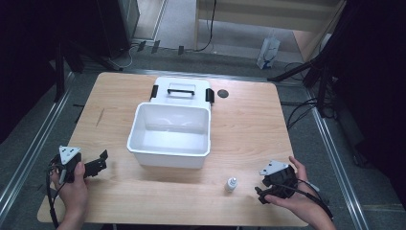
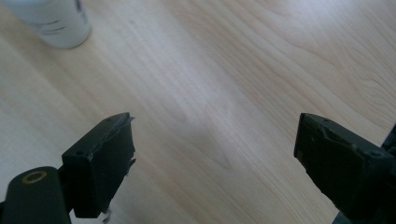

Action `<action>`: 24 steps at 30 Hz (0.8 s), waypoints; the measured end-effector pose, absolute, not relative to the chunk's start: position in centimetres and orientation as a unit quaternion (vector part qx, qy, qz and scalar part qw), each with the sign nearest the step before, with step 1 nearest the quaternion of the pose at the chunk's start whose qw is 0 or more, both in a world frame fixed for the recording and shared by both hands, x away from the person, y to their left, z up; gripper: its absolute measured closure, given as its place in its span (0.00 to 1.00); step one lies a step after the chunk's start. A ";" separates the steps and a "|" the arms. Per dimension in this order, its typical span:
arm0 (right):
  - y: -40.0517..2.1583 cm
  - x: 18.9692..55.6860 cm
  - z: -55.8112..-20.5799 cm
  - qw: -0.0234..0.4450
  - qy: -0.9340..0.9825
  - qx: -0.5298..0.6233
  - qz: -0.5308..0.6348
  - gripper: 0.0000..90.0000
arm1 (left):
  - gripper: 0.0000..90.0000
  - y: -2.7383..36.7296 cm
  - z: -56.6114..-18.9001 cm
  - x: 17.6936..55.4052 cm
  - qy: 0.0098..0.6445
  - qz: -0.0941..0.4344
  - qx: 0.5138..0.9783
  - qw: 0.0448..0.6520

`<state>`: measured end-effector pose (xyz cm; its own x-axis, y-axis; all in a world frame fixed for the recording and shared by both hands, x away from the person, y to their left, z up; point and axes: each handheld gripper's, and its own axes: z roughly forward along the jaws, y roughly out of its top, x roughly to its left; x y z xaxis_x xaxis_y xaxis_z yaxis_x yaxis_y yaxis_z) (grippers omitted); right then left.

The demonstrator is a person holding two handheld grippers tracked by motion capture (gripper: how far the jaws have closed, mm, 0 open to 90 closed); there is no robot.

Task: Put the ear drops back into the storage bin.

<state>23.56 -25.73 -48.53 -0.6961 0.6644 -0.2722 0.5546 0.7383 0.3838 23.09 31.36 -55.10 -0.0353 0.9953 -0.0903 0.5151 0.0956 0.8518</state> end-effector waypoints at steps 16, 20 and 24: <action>-20.5 24.3 -46.6 0.145 0.964 0.222 0.029 0.14 | 0.01 31.4 -55.1 23.1 0.642 0.325 0.589 0.368; -19.7 24.7 -46.2 0.140 0.967 0.211 0.020 0.14 | 0.01 31.4 -55.1 23.1 0.643 0.324 0.588 0.368; -18.9 25.0 -45.9 0.125 0.970 0.205 0.020 0.15 | 0.01 31.4 -55.1 23.1 0.643 0.324 0.588 0.369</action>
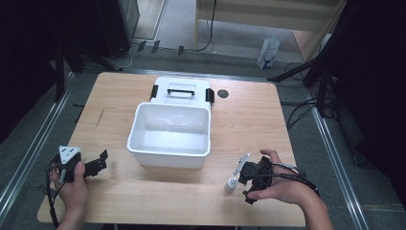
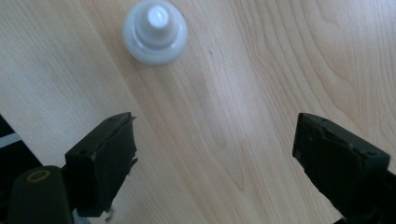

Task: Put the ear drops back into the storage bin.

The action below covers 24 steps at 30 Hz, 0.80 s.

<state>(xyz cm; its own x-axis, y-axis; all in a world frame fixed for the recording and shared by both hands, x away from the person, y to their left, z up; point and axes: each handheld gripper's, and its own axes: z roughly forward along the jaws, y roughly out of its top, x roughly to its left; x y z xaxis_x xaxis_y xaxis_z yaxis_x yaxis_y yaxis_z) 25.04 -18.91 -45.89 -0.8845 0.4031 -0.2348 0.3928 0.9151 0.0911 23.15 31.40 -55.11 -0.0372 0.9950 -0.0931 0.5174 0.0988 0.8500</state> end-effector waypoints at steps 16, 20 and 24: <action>-15.9 25.5 -45.8 0.111 0.976 0.186 0.019 0.40 | 0.00 31.4 -55.1 23.2 0.644 0.324 0.589 0.365; -15.5 25.7 -45.9 0.101 0.978 0.180 0.017 0.47 | 0.01 31.4 -55.1 23.2 0.644 0.323 0.590 0.365; -15.1 25.9 -46.0 0.075 0.982 0.174 0.024 0.59 | 0.01 31.4 -55.1 23.2 0.644 0.322 0.588 0.367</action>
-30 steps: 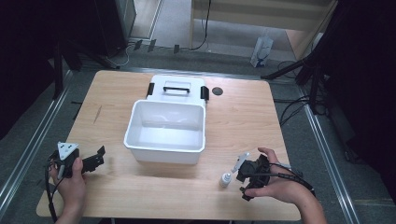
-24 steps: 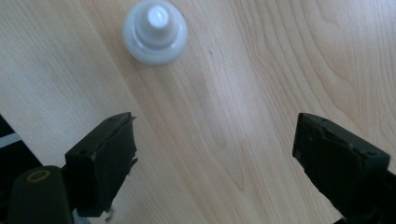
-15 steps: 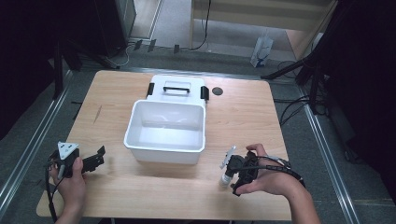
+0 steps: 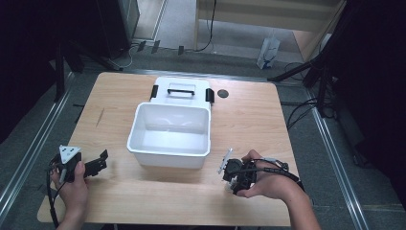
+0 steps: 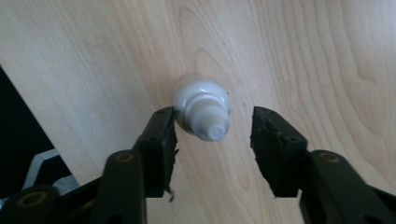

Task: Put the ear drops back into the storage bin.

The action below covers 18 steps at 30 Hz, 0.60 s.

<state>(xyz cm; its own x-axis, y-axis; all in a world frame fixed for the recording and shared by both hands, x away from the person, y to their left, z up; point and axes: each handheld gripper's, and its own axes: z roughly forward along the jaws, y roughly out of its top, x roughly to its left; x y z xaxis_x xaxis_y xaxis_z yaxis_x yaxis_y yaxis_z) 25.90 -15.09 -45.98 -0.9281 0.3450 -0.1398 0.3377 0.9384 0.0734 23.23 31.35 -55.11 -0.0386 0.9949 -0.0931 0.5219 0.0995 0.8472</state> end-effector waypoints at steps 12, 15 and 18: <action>-14.8 26.3 -45.3 0.047 0.988 0.141 0.045 0.80 | 0.01 31.3 -55.1 23.2 0.645 0.323 0.588 0.367; -14.8 26.2 -45.4 0.048 0.990 0.129 0.034 0.80 | 0.01 31.3 -55.1 23.2 0.644 0.323 0.588 0.367; -14.8 26.3 -45.0 0.049 0.991 0.123 0.036 0.80 | 0.01 31.3 -55.1 23.2 0.644 0.324 0.589 0.366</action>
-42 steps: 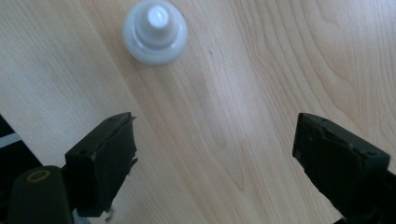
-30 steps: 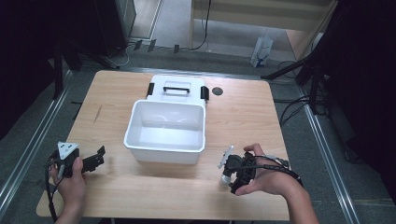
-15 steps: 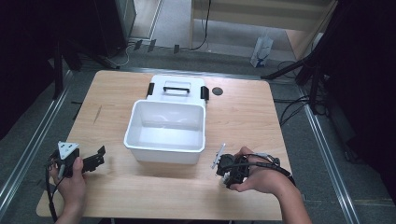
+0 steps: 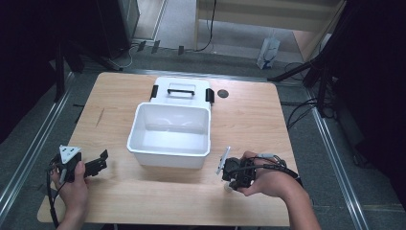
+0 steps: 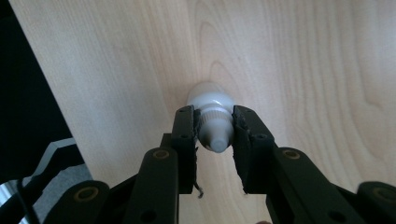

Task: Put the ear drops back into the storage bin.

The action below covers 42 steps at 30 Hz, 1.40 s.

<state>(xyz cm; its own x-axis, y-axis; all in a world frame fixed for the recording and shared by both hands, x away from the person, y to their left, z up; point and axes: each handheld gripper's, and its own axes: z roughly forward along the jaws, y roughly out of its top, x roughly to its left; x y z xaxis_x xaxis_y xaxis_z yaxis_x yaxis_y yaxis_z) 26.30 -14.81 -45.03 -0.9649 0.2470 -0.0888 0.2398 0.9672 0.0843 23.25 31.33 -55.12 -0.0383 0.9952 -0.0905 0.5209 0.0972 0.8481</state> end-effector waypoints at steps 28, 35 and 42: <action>-13.9 29.4 -38.2 0.052 0.989 0.135 0.038 0.80 | 0.01 31.4 -55.1 23.3 0.645 0.322 0.587 0.368; -13.1 30.4 -36.4 0.060 0.989 0.132 0.042 0.80 | 0.01 31.4 -55.1 23.3 0.645 0.321 0.588 0.367; -12.1 31.4 -35.0 0.059 0.989 0.133 0.034 0.80 | 0.00 31.4 -55.1 23.3 0.645 0.320 0.588 0.368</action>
<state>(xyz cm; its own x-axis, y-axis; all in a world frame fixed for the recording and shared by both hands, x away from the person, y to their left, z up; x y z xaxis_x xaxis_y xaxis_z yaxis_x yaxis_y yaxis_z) 31.38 -12.15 -35.04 -0.9577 0.2666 -0.1084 0.2586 0.9625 0.0824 23.29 31.41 -55.11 -0.0370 0.9946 -0.0971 0.5235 0.1021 0.8459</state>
